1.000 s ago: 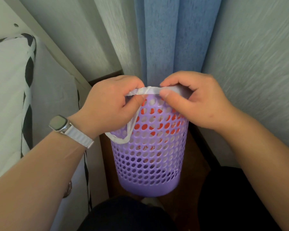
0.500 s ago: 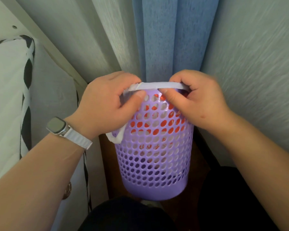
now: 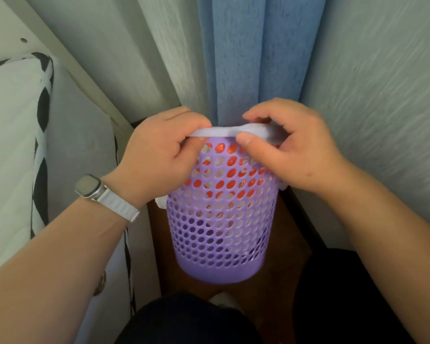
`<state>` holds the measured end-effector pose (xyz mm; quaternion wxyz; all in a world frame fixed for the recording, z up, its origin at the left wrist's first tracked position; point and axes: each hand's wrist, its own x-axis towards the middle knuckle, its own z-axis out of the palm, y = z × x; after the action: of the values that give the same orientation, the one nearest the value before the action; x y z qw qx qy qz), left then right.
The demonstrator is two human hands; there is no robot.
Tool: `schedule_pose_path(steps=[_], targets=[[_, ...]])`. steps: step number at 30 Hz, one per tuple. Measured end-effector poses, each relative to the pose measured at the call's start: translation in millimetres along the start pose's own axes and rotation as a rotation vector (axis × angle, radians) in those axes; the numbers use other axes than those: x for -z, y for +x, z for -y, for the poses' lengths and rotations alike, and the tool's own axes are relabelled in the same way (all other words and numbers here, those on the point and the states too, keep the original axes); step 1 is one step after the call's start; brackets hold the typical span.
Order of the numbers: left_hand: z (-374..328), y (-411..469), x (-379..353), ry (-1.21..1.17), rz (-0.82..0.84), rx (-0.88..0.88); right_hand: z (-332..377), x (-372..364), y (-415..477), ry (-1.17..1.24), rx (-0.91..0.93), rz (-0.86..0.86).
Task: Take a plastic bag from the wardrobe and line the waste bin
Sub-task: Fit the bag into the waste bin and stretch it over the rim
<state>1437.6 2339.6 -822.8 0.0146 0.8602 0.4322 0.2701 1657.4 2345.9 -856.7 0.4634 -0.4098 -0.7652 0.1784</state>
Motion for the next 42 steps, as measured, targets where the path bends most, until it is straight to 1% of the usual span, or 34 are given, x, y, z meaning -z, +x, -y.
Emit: schedule_pose_path(steps=[4, 7, 13, 18, 24, 26, 28, 32, 34, 38, 42], targets=[[1.7, -0.2, 1.5, -0.063, -0.058, 0.066, -7.3, 4.7, 2.4, 0.021, -0.056, 0.041], [2.8, -0.2, 1.7, -0.077, -0.07, 0.089, -8.6, 2.7, 2.1, 0.011, -0.034, 0.034], [3.0, -2.9, 1.0, -0.114, -0.032, 0.123, -7.4, 0.8, 1.4, -0.04, -0.018, -0.006], [0.2, 0.8, 6.4, -0.004, 0.059, -0.013, -1.6, -7.1, -4.1, -0.059, -0.024, -0.026], [-10.1, 3.0, 0.8, 0.112, 0.048, -0.09, 7.6, -17.4, -8.2, -0.054, -0.077, -0.082], [-9.0, 2.6, -0.2, 0.181, 0.036, -0.102, 9.6, -19.3, -8.9, -0.046, -0.094, -0.081], [-8.2, 1.3, -1.4, 0.193, 0.029, -0.106, 10.0, -18.3, -8.3, -0.044, -0.076, -0.049], [-3.3, 1.1, -2.4, 0.097, 0.012, -0.057, 3.9, -6.1, -0.1, -0.036, 0.041, 0.073], [0.1, 1.4, -1.0, 0.045, -0.006, -0.016, -2.0, 0.9, 3.1, -0.012, 0.039, 0.066], [2.8, 0.2, 1.0, -0.03, -0.03, 0.063, -9.4, 3.6, 2.6, 0.04, -0.041, 0.058], [0.6, -1.6, 0.1, -0.069, -0.035, 0.115, -11.0, -0.8, 1.1, -0.018, -0.028, 0.027]])
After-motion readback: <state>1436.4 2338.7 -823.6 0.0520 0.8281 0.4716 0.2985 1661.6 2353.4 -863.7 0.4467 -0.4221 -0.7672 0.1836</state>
